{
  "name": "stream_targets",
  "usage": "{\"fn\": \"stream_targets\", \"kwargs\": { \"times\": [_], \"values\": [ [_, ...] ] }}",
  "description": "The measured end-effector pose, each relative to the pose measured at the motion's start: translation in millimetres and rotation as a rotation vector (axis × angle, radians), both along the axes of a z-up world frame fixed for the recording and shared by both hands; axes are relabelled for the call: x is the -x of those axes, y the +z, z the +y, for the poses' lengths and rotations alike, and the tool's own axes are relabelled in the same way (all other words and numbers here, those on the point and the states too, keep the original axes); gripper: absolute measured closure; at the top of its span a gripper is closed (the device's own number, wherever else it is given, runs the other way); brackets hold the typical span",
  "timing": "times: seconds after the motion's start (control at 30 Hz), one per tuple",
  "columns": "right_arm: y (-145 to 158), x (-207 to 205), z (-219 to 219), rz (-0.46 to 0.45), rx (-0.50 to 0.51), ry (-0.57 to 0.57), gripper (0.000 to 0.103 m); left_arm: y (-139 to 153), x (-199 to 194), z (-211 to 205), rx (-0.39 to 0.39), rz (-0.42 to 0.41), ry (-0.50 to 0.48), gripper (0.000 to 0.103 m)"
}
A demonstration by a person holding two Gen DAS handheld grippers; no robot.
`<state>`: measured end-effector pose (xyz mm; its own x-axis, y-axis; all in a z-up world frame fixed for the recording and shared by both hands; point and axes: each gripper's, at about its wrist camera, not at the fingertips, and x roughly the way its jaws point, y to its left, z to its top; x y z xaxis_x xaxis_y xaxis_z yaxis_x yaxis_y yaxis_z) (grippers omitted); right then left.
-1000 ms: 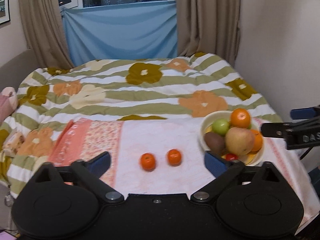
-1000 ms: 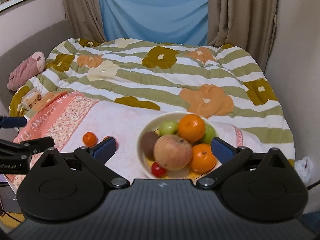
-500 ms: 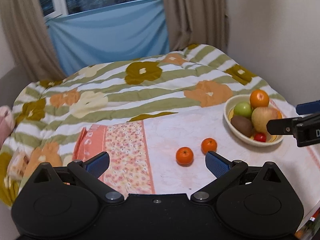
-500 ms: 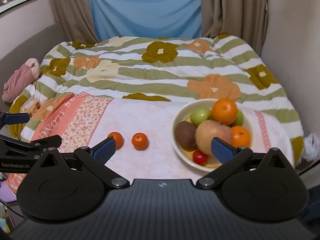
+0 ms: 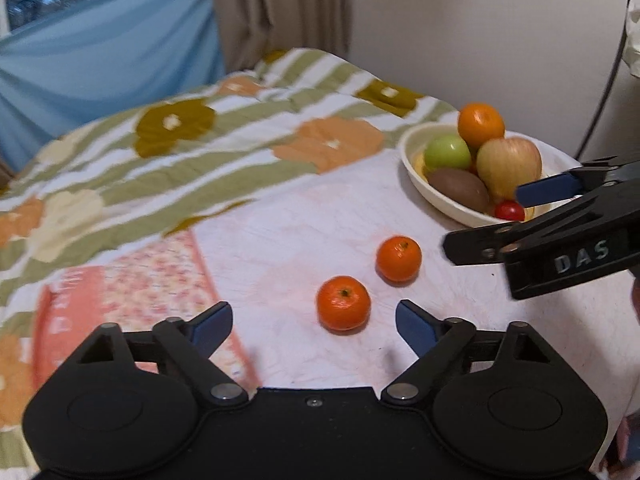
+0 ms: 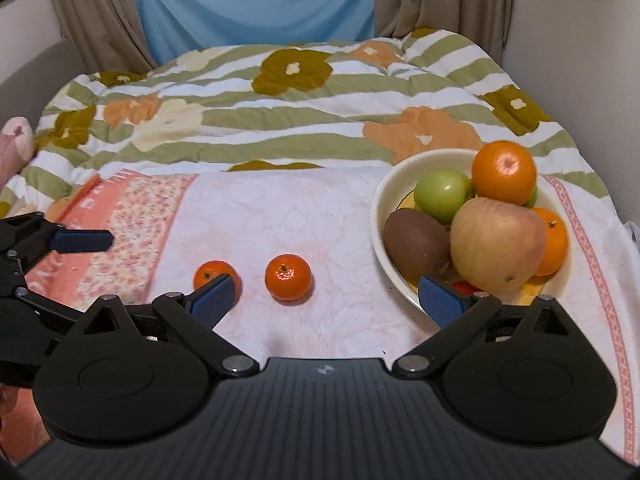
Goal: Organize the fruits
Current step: 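Withdraw both grippers and move each toward a small mandarin, then grasp a small mandarin with the left gripper while the right gripper grasps the other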
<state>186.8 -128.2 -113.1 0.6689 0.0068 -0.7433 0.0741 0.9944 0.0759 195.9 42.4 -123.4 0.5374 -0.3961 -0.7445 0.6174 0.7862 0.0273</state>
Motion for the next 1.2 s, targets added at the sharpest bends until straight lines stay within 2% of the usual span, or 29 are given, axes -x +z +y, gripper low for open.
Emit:
{"fn": "stream_targets", "kwargs": {
  "times": [0.07, 0.1, 0.2, 0.33, 0.37, 0.43, 0.47, 0.53, 0.63, 0.8, 1.07, 1.1, 1.13, 1.2],
  "values": [
    [-11, -7, 3, 0.012, -0.003, -0.003, 0.000, -10, -6, -4, 0.003, 0.018, -0.025, 0.018],
    [-15, -10, 5, 0.020, 0.001, -0.003, 0.000, -15, -9, -6, 0.001, 0.023, -0.038, 0.023],
    [-26, -19, 7, 0.037, 0.004, -0.003, 0.006, -26, -16, -13, -0.003, 0.041, -0.074, 0.032],
    [-35, -25, 8, 0.046, -0.006, -0.016, 0.006, -35, -24, -21, -0.006, 0.053, -0.117, 0.042],
    [-37, -27, 9, 0.048, -0.008, -0.018, 0.006, -37, -25, -22, -0.005, 0.061, -0.128, 0.052],
    [-39, -31, 10, 0.052, -0.009, -0.016, 0.011, -38, -24, -24, -0.004, 0.046, -0.146, 0.059],
    [-41, -32, 11, 0.054, -0.011, -0.014, 0.012, -39, -24, -24, -0.008, 0.042, -0.152, 0.059],
    [-43, -35, 12, 0.059, -0.017, -0.009, 0.021, -39, -24, -24, -0.010, 0.038, -0.161, 0.060],
    [-45, -40, 14, 0.067, -0.024, -0.003, 0.025, -39, -23, -21, -0.008, 0.039, -0.163, 0.060],
    [-47, -44, 19, 0.066, -0.020, 0.019, 0.030, -38, -20, -16, -0.031, 0.029, -0.154, 0.060],
    [-47, -50, 27, 0.050, -0.006, 0.044, 0.037, -37, -13, 1, -0.038, 0.033, -0.080, 0.060],
    [-47, -50, 28, 0.051, -0.006, 0.048, 0.041, -37, -12, 2, -0.039, 0.034, -0.070, 0.060],
    [-48, -51, 28, 0.056, -0.006, 0.056, 0.051, -36, -11, 3, -0.040, 0.036, -0.059, 0.060],
    [-49, -52, 28, 0.054, 0.001, 0.064, 0.051, -36, -9, 6, -0.047, 0.035, -0.039, 0.060]
  ]
}}
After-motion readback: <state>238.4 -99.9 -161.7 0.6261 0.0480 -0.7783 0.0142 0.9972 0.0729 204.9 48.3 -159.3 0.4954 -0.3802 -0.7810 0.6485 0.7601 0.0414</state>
